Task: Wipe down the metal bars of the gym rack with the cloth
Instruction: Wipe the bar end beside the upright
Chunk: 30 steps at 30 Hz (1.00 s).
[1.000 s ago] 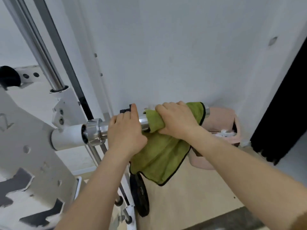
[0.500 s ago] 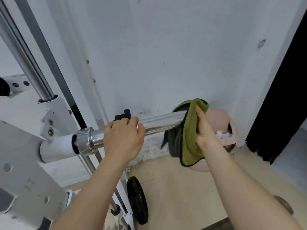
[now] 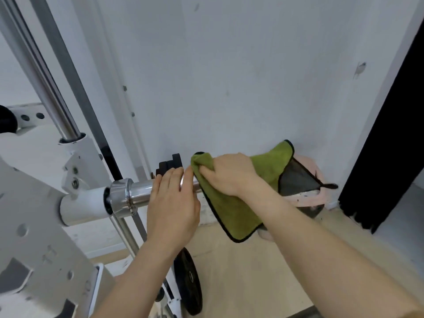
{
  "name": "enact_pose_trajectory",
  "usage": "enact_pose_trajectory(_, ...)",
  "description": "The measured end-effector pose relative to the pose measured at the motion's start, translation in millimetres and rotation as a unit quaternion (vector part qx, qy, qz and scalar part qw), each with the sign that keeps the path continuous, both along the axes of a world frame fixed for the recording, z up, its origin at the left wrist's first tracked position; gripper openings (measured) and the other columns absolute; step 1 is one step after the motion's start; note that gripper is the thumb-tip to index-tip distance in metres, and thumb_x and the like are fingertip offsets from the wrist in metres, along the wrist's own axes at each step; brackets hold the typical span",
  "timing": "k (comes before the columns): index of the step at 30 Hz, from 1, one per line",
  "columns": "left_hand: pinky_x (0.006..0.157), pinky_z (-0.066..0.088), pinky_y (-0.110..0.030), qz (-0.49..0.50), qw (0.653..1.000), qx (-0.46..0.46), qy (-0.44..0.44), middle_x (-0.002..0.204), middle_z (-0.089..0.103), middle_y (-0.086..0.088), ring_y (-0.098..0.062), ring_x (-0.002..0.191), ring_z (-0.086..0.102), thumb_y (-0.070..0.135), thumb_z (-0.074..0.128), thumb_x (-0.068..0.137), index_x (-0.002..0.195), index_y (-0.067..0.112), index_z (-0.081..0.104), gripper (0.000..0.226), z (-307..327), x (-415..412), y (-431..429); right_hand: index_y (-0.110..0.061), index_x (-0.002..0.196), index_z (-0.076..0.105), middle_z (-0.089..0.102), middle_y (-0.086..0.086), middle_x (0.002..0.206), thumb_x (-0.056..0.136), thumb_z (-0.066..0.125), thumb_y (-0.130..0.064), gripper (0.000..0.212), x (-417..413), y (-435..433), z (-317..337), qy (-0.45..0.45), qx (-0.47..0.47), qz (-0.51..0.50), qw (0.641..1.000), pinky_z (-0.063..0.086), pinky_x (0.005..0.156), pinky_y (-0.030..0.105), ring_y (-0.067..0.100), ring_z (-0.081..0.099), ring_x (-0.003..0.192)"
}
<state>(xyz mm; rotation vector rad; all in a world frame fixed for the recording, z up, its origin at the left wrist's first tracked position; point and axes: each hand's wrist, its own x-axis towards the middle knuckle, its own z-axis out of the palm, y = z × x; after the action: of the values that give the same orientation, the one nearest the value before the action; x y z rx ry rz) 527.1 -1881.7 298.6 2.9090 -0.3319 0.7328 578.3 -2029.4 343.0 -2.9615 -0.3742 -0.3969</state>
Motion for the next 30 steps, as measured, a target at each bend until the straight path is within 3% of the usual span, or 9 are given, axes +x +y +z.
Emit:
enact_pose_trajectory(3, 0.105, 0.042, -0.039, -0.011, 0.997, -0.071, 0.042, 0.134, 0.056, -0.006, -0.023, 0.126, 0.049, 0.016, 0.049, 0.085, 0.134, 0.011, 0.05, 0.049, 10, -16, 6, -0.02, 0.084, 0.06, 0.067, 0.003, 0.09, 0.09, 0.019, -0.054, 0.053, -13, 26, -18, -0.094, 0.0, 0.035, 0.995, 0.036, 0.08, 0.039, 0.026, 0.06, 0.086)
enact_pose_trajectory(6, 0.078, 0.047, -0.033, -0.008, 0.979, -0.197, 0.046, 0.111, 0.062, 0.006, -0.018, 0.105, 0.056, 0.012, 0.048, 0.081, 0.118, 0.024, 0.056, 0.04, 36, -27, 6, -0.017, 0.096, 0.063, 0.067, 0.006, 0.1, 0.093, 0.022, -0.053, 0.055, -8, 28, -9, -0.055, -0.007, 0.027, 0.998, 0.038, 0.079, 0.038, 0.029, 0.061, 0.094)
enact_pose_trajectory(10, 0.116, 0.02, -0.041, 0.012, 0.998, -0.037, 0.043, 0.155, 0.027, -0.005, -0.024, 0.142, 0.02, 0.022, 0.047, 0.076, 0.148, 0.017, 0.028, 0.074, 42, -14, 7, -0.021, 0.125, 0.056, 0.054, 0.003, 0.137, 0.101, 0.025, -0.039, 0.043, 33, 34, 31, 0.234, 0.089, 0.023, 0.968, 0.037, 0.097, 0.036, 0.027, 0.051, 0.122)
enact_pose_trajectory(12, 0.119, 0.004, -0.047, 0.065, 0.993, 0.024, 0.098, 0.161, 0.008, -0.008, -0.027, 0.147, 0.005, 0.026, 0.047, 0.076, 0.152, 0.015, 0.01, 0.086, 31, -3, 16, -0.024, 0.116, 0.057, 0.053, 0.003, 0.138, 0.098, 0.029, -0.035, 0.035, 48, 39, 30, 0.263, 0.081, 0.008, 0.961, 0.037, 0.094, 0.035, 0.026, 0.05, 0.12)
enact_pose_trajectory(16, 0.116, 0.016, -0.045, 0.073, 0.994, 0.028, 0.082, 0.141, 0.044, -0.008, -0.028, 0.132, 0.036, 0.022, 0.056, 0.068, 0.149, 0.013, 0.028, 0.086, 17, -1, 31, -0.019, 0.089, 0.052, 0.063, 0.003, 0.1, 0.092, 0.035, -0.046, 0.032, 37, 36, 13, 0.046, 0.131, -0.053, 0.989, 0.042, 0.074, 0.034, 0.025, 0.054, 0.085)
enact_pose_trajectory(20, 0.112, 0.031, -0.039, 0.026, 0.997, -0.026, 0.071, 0.148, 0.04, -0.008, -0.025, 0.138, 0.035, 0.027, 0.046, 0.074, 0.148, 0.012, 0.031, 0.077, 17, -44, 29, -0.02, 0.095, 0.054, 0.058, 0.002, 0.099, 0.092, 0.032, -0.05, 0.037, 29, 10, 19, 0.126, 0.083, -0.055, 0.987, 0.038, 0.075, 0.033, 0.024, 0.052, 0.088)
enact_pose_trajectory(23, 0.092, 0.042, -0.035, 0.034, 0.992, -0.117, 0.042, 0.135, 0.055, 0.001, -0.02, 0.123, 0.048, 0.019, 0.046, 0.077, 0.14, 0.023, 0.044, 0.063, 33, -59, 33, -0.02, 0.112, 0.058, 0.06, 0.004, 0.116, 0.093, 0.029, -0.054, 0.049, 32, -10, 25, 0.182, 0.037, -0.088, 0.979, 0.04, 0.081, 0.035, 0.025, 0.055, 0.099)
enact_pose_trajectory(27, 0.114, 0.019, -0.047, 0.086, 0.993, -0.061, 0.042, 0.14, 0.049, -0.006, -0.025, 0.131, 0.04, 0.021, 0.039, 0.081, 0.133, 0.017, 0.05, 0.053, 45, -4, 37, -0.021, 0.102, 0.056, 0.062, 0.003, 0.113, 0.097, 0.022, -0.055, 0.049, 15, 12, 23, 0.2, 0.013, -0.021, 0.98, 0.042, 0.093, 0.039, 0.026, 0.056, 0.106)
enact_pose_trajectory(30, 0.116, 0.005, -0.045, 0.111, 0.991, -0.004, 0.075, 0.125, 0.056, -0.001, -0.022, 0.122, 0.046, 0.024, 0.037, 0.077, 0.131, 0.016, 0.045, 0.055, 23, 1, 38, -0.025, 0.121, 0.056, 0.063, 0.002, 0.118, 0.098, 0.021, -0.048, 0.048, 0, 44, 15, 0.133, -0.02, 0.044, 0.99, 0.034, 0.093, 0.041, 0.027, 0.055, 0.111)
